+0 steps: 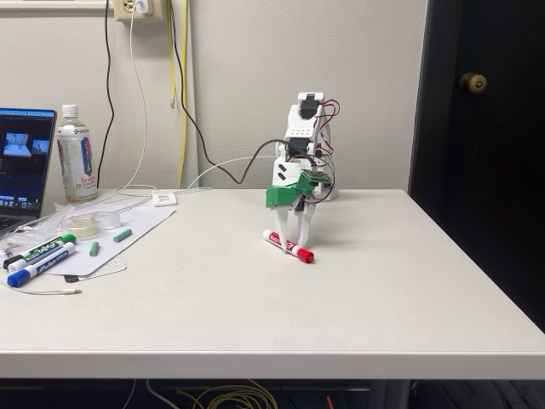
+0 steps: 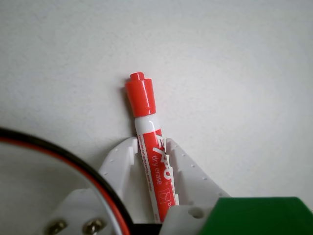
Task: Pick up the red marker.
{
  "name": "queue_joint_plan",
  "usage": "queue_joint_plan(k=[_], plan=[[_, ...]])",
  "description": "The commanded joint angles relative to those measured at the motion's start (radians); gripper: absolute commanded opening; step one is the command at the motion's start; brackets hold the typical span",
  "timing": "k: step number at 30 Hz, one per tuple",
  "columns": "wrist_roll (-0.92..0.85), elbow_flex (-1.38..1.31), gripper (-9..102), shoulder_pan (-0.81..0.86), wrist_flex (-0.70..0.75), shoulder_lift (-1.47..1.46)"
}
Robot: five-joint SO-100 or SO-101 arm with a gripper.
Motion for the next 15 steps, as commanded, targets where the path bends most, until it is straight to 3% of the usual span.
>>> queue_joint_plan(k=[1,8,15], plan=[[0.011,0.008,12,0.002,0.008,0.000],[0.023,0.015,10,-0.003,0.018,-0.002],[0.067,0.012,0,-0.017,0.035,0.003]])
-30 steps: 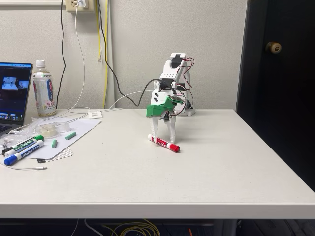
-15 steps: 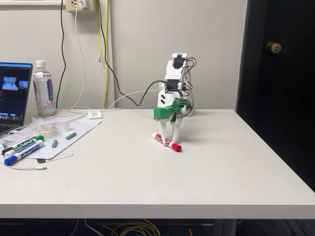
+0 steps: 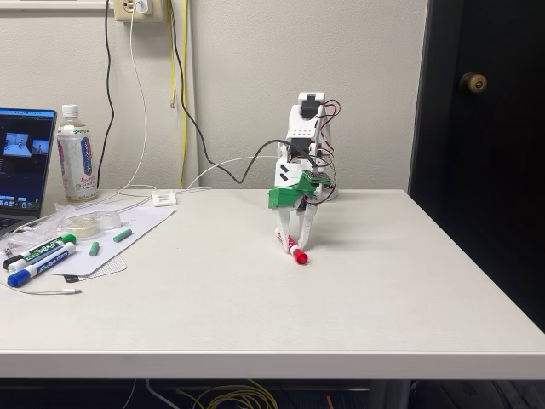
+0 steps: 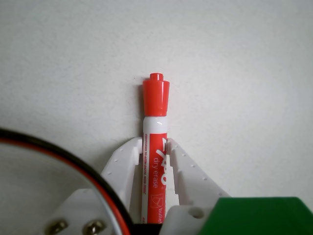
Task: Pick up the red marker.
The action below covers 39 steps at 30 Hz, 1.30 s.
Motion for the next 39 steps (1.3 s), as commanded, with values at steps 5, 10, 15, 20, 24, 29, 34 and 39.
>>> queue_joint_plan(k=[5,10,15,20,24,29,34,39], plan=[[0.023,0.009,0,-0.003,0.018,0.005],[0.038,0.006,0,-0.005,0.026,0.005],[0.055,0.006,0,0.003,0.035,0.018],[0.158,0.000,0,-0.008,0.066,0.075],[0.253,0.000,0,-0.031,0.087,0.141],[0.368,0.000,0,-0.054,0.081,0.184],[0.526,0.000,0,-0.077,0.035,0.210],[0.733,0.000,0,-0.095,-0.028,0.258]])
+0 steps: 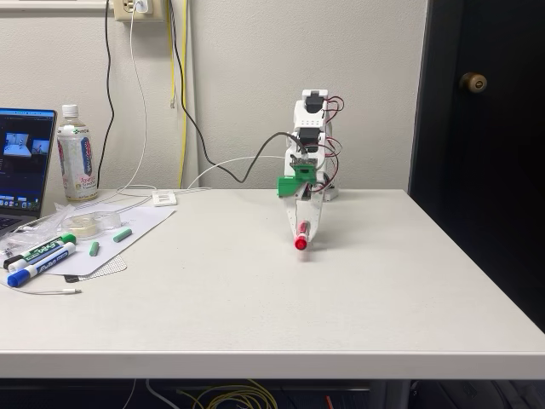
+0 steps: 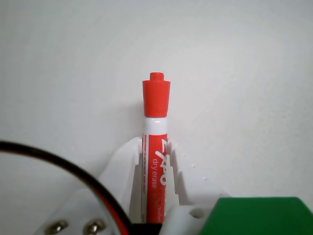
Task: Pick up the red marker.
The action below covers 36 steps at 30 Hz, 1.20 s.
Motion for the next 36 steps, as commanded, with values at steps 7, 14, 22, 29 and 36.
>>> queue_joint_plan(k=[7,14,22,29,36], plan=[[0.459,-0.020,0,0.002,-0.144,0.196],[0.703,-0.020,0,0.025,-0.137,0.337],[0.979,0.003,0,0.061,-0.118,0.525],[1.146,0.008,0,0.067,-0.025,0.644],[1.266,0.127,0,0.029,-0.052,0.798]])
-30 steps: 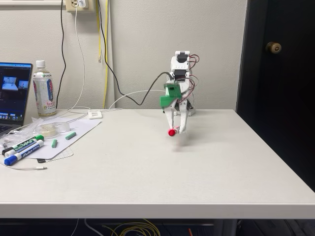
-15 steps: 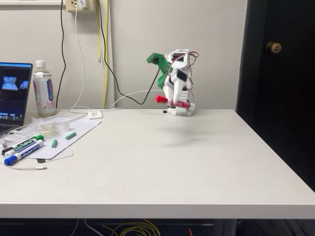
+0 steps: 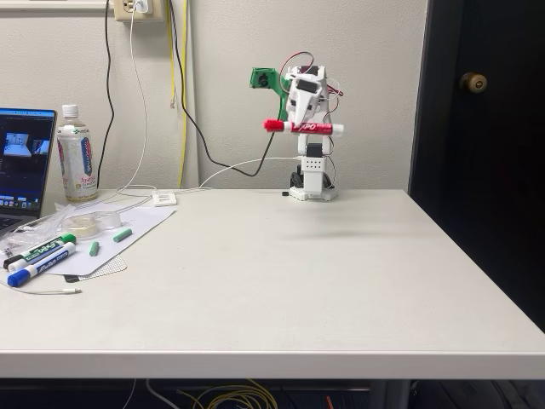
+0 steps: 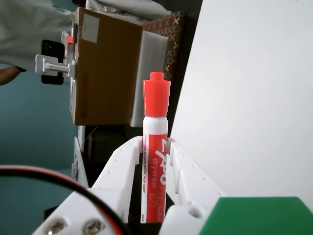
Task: Pick up the red marker.
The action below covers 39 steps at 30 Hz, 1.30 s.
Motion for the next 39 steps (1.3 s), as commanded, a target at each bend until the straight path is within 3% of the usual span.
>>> queue_joint_plan(k=[1,18,39], plan=[[0.034,0.100,0,-0.021,-0.054,0.160],[0.121,0.647,0,-0.046,-0.206,0.704],[0.144,0.736,0,-0.109,-0.215,0.811]])
